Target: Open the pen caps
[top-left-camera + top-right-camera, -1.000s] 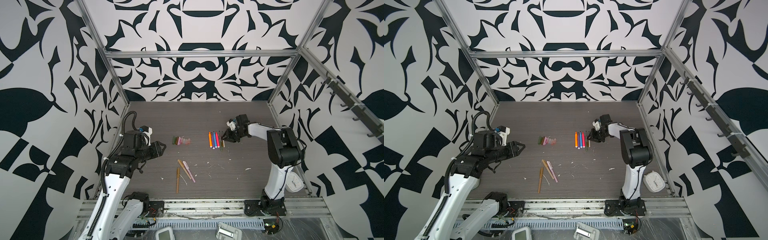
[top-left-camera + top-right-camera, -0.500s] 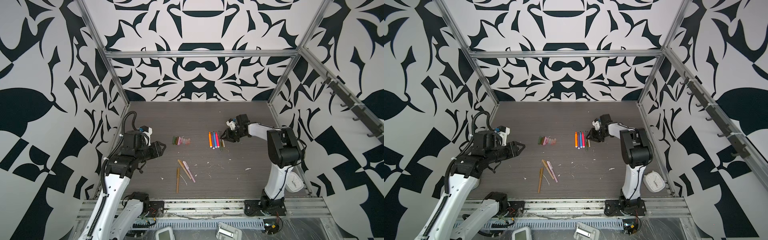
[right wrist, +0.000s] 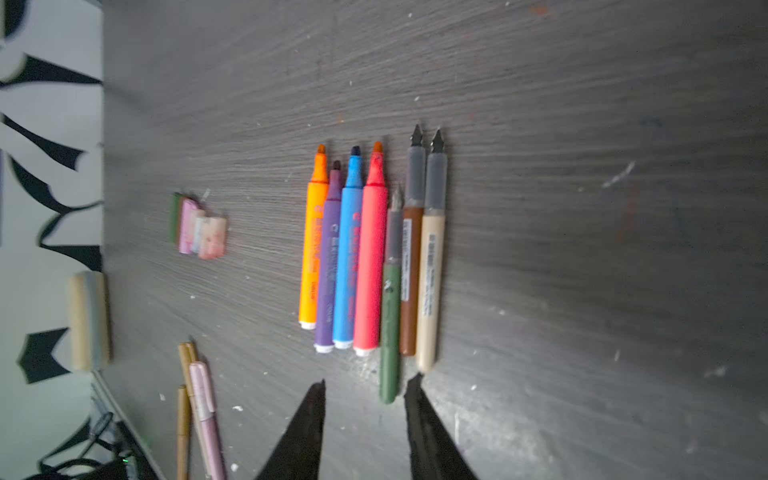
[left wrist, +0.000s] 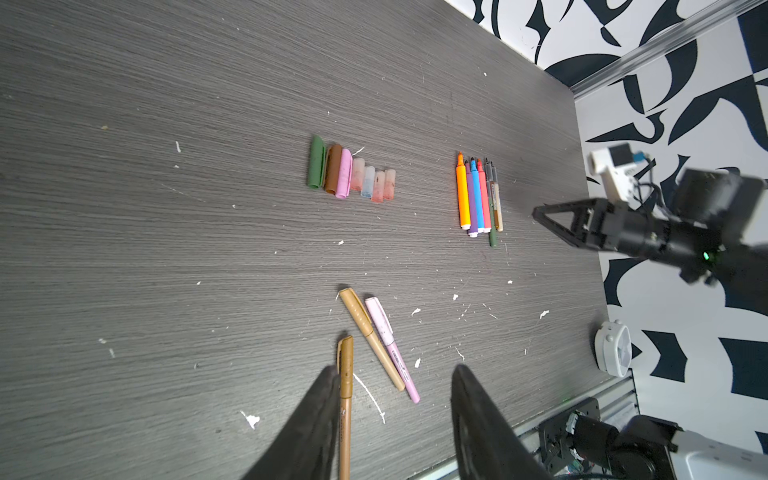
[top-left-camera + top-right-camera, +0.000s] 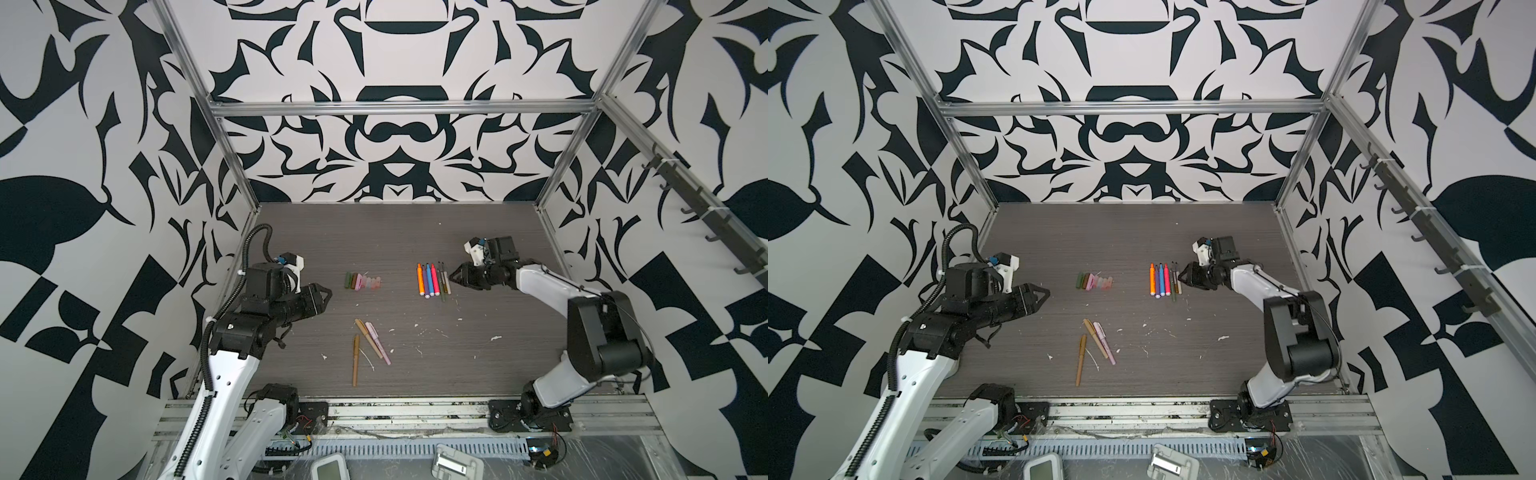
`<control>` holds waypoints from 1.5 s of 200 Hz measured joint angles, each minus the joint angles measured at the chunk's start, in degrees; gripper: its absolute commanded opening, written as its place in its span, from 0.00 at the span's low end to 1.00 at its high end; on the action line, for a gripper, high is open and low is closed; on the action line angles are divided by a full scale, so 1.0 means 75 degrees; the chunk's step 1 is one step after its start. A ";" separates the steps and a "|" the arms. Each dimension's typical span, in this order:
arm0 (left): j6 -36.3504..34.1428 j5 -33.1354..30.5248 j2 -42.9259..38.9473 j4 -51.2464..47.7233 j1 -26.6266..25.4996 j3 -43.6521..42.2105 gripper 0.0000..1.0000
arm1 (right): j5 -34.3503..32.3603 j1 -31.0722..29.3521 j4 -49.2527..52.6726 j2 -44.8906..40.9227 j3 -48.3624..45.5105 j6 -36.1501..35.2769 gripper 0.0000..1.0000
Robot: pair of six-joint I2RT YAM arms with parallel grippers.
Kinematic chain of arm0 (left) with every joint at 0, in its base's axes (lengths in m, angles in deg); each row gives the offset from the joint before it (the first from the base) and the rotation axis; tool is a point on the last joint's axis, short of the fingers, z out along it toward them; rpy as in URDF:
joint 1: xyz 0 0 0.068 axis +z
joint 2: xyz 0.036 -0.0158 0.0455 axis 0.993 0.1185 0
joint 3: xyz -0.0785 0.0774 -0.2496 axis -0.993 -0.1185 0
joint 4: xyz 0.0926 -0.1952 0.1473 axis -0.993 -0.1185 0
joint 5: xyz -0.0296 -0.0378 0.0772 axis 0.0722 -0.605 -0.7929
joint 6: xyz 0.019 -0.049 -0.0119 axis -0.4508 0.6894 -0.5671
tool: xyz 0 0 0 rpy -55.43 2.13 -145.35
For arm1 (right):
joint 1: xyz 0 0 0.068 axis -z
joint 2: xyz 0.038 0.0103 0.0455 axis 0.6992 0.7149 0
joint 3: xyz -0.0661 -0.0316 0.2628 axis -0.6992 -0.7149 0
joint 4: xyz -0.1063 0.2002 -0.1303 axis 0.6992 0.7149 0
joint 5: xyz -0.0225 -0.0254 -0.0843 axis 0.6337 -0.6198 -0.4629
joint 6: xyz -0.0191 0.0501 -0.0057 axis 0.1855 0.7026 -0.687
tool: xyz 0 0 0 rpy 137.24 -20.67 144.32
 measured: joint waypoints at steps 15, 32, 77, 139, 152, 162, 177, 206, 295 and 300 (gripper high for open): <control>0.0000 0.0000 -0.0006 0.0000 0.0000 0.0000 0.47 | 0.0236 0.0000 -0.0484 -0.0711 -0.0962 0.0312 0.02; 0.0003 0.0000 -0.0006 0.0000 0.0000 0.0000 0.47 | 0.0481 -0.0006 -0.1043 -0.1180 -0.1973 0.0603 0.00; 0.0003 0.0000 -0.0020 0.0000 0.0000 0.0000 0.47 | 0.0702 -0.0175 -0.1786 -0.1218 -0.3174 0.1116 0.00; 0.0003 0.0000 -0.0070 0.0000 0.0000 0.0000 0.47 | 0.0659 -0.0431 -0.3037 -0.0204 -0.3165 0.2034 0.00; 0.0003 0.0000 -0.0073 0.0000 0.0000 0.0000 0.47 | 0.0726 -0.0443 -0.3383 0.0044 -0.3171 0.2288 0.00; 0.0003 0.0000 -0.0070 0.0000 0.0000 0.0000 0.47 | 0.0705 -0.0443 -0.3614 0.0131 -0.3171 0.2436 0.00; 0.0003 0.0000 -0.0070 0.0000 0.0000 0.0000 0.47 | 0.0641 -0.0443 -0.3832 0.0216 -0.3174 0.2626 0.00; 0.0003 0.0000 -0.0070 0.0000 0.0000 0.0000 0.47 | 0.0446 -0.0449 -0.3969 0.0233 -0.3165 0.2809 0.00; 0.0003 0.0000 -0.0070 0.0000 0.0000 0.0000 0.47 | 0.0309 -0.0449 -0.4030 0.0755 -0.2611 0.2973 0.00; 0.0003 0.0000 -0.0070 0.0000 0.0000 0.0000 0.47 | 0.0309 -0.0449 -0.4033 0.0769 -0.2597 0.2975 0.00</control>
